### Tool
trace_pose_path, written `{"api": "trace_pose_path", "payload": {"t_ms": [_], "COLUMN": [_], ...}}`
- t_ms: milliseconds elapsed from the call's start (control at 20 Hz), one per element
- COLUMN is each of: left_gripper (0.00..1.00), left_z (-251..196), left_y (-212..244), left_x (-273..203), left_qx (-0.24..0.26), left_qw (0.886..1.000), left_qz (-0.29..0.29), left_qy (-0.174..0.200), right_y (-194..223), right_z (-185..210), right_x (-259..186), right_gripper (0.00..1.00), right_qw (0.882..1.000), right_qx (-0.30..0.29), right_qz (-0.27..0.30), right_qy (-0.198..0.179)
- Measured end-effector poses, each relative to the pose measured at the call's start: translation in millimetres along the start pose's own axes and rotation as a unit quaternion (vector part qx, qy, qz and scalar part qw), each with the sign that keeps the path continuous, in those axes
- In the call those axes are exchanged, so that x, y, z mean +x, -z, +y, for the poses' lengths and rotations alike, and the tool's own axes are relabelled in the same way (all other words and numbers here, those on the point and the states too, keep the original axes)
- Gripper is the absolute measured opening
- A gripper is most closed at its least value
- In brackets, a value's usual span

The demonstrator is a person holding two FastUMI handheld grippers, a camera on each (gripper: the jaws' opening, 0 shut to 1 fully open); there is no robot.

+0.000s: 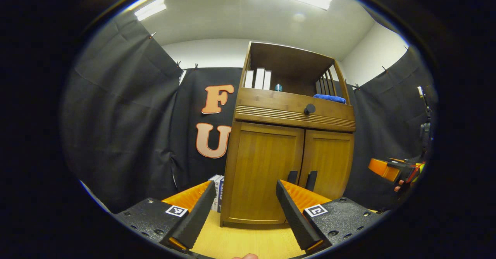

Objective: Open the right door of the double-door shoe cabinet with the right hand, and open the left door with the left hand.

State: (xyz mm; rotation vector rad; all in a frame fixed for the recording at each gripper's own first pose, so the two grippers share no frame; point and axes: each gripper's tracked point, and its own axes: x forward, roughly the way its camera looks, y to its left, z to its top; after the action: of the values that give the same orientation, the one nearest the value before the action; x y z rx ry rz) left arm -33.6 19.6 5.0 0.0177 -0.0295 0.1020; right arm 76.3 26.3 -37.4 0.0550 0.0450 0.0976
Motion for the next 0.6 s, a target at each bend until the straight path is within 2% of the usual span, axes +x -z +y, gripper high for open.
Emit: {"api": "trace_pose_path", "payload": {"t_ms": [150, 200, 250, 300, 450, 500, 550, 600], "left_gripper": [0.98, 0.91, 0.93, 0.94, 0.91, 0.98, 0.91, 0.92], "left_z": [6, 9, 12, 13, 19, 21, 24, 27], "left_y": [-1, -1, -2, -2, -3, -4, -5, -7], "left_x": [-4, -4, -5, -5, -8, -8, -10, -12], "left_qx": [0.005, 0.007, 0.009, 0.010, 0.020, 0.023, 0.025, 0.027], "left_qw": [1.000, 0.999, 0.999, 0.998, 0.996, 0.995, 0.994, 0.993], "left_qz": [-0.005, -0.006, -0.007, -0.008, -0.013, -0.015, -0.017, -0.019], "left_qy": [-0.029, -0.040, -0.049, -0.058, -0.086, -0.096, -0.105, -0.114], "right_y": [26, 35, 44, 55, 83, 93, 103, 114], "right_z": [21, 28, 35, 41, 55, 57, 62, 65], "right_x": [44, 58, 73, 88, 135, 148, 158, 168], "right_gripper": [0.98, 0.98, 0.98, 0.98, 0.98, 0.98, 0.98, 1.00], "right_qw": [0.999, 0.998, 0.997, 0.996, 0.994, 0.994, 0.993, 0.992], "right_qx": [0.016, 0.020, 0.022, 0.019, 0.003, -0.001, -0.004, -0.005], "right_qz": [0.026, 0.037, 0.045, 0.052, 0.071, 0.076, 0.085, 0.094], "right_qy": [-0.036, -0.047, -0.057, -0.063, -0.080, -0.084, -0.085, -0.084]}}
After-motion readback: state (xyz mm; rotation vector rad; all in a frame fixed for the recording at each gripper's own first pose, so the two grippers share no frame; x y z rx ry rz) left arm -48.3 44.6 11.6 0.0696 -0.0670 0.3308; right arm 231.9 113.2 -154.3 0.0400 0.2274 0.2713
